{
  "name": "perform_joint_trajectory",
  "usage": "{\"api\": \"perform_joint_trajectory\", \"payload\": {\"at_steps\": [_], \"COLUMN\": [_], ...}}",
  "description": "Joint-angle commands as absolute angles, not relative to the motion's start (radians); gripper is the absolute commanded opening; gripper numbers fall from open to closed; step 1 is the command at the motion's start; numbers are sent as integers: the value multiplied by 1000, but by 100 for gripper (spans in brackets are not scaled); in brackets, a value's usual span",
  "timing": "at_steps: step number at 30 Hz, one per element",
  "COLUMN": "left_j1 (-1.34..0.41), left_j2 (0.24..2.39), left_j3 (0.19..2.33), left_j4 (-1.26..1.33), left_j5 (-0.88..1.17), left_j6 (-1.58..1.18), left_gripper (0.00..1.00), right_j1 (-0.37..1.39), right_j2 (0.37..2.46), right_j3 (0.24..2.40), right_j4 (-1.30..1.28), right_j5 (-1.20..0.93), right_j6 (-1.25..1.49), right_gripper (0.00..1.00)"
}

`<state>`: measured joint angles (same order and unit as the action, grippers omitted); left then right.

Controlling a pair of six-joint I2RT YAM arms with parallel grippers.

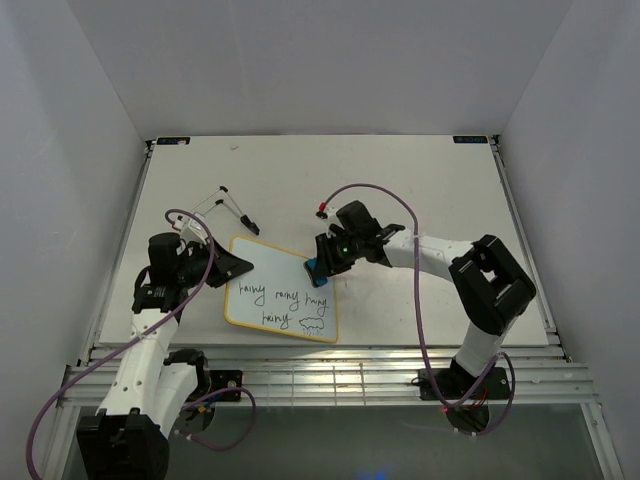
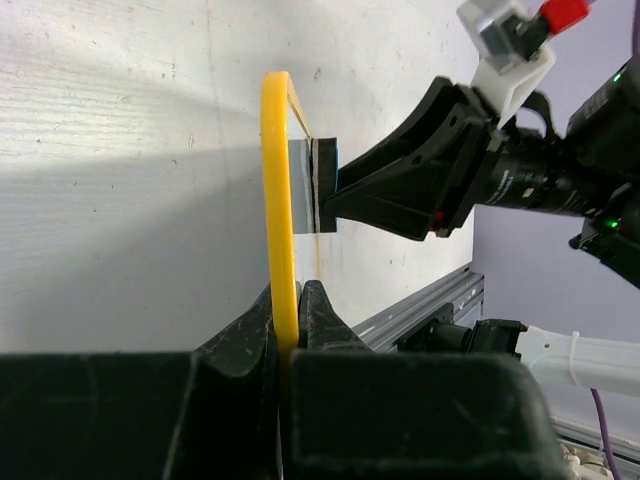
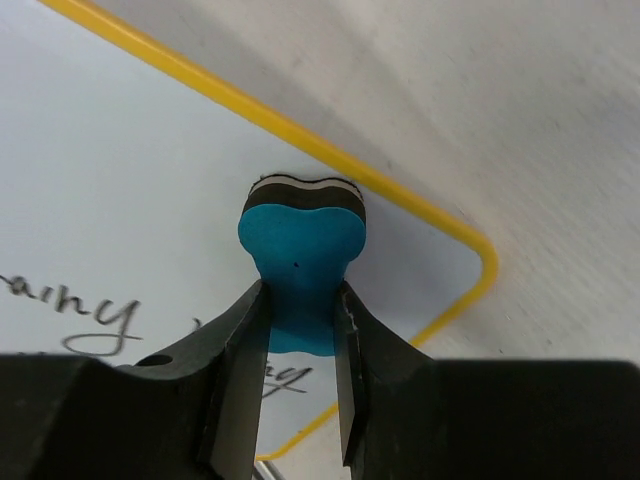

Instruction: Erase the whiteboard

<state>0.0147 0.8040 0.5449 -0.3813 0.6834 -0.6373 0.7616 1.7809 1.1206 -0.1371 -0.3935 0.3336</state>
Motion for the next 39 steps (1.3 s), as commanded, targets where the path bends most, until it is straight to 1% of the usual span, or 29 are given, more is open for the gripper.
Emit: {"api": "perform_joint_trajectory", "payload": {"at_steps": [1, 5, 6, 8, 10, 11, 13, 14, 17, 18, 20, 21, 25, 27, 32, 35, 39], "left_j1": [-32, -31, -31, -32, -32, -32, -32, -32, -32, -32, -32, -32, -32, -32, -32, -32, -32], "left_j2": [759, 747, 755, 762, 768, 769, 764, 759, 752, 753, 758, 758, 758, 755, 753, 759, 764], "left_j3": [552, 541, 543, 543, 537, 535, 532, 531, 531, 531, 531, 531, 531, 531, 531, 532, 535], "left_j4": [-278, -258, -258, -255, -245, -244, -242, -242, -242, -242, -242, -242, -239, -241, -242, -241, -242], "left_j5": [778, 759, 761, 772, 779, 784, 785, 787, 785, 787, 788, 790, 787, 787, 788, 788, 788], "left_j6": [-523, -538, -537, -537, -540, -541, -545, -545, -546, -546, -545, -545, -546, -546, -543, -543, -540], "left_gripper": [0, 0, 0, 0, 0, 0, 0, 0, 0, 0, 0, 0, 0, 0, 0, 0, 0], "right_j1": [776, 831, 851, 925, 1004, 1024, 1087, 1103, 1160, 1181, 1199, 1215, 1249, 1244, 1212, 1192, 1158], "right_j2": [1795, 1652, 1632, 1591, 1601, 1615, 1659, 1675, 1732, 1749, 1805, 1827, 1923, 1930, 1899, 1856, 1824], "right_j3": [894, 781, 773, 788, 839, 917, 1001, 1088, 1214, 1300, 1386, 1478, 1615, 1594, 1423, 1335, 1292], "right_j4": [-224, -163, -129, -83, -43, -46, -41, -44, -46, -52, -80, -98, -196, -215, -267, -316, -442], "right_j5": [-221, -267, -312, -336, -341, -330, -316, -298, -293, -290, -304, -331, -325, -289, -178, -42, 185], "right_j6": [324, 339, 337, 339, 334, 334, 336, 344, 356, 354, 353, 353, 312, 305, 295, 299, 347], "right_gripper": [8, 8, 8, 8, 8, 8, 8, 8, 8, 8, 8, 8, 8, 8, 8, 8, 8]}}
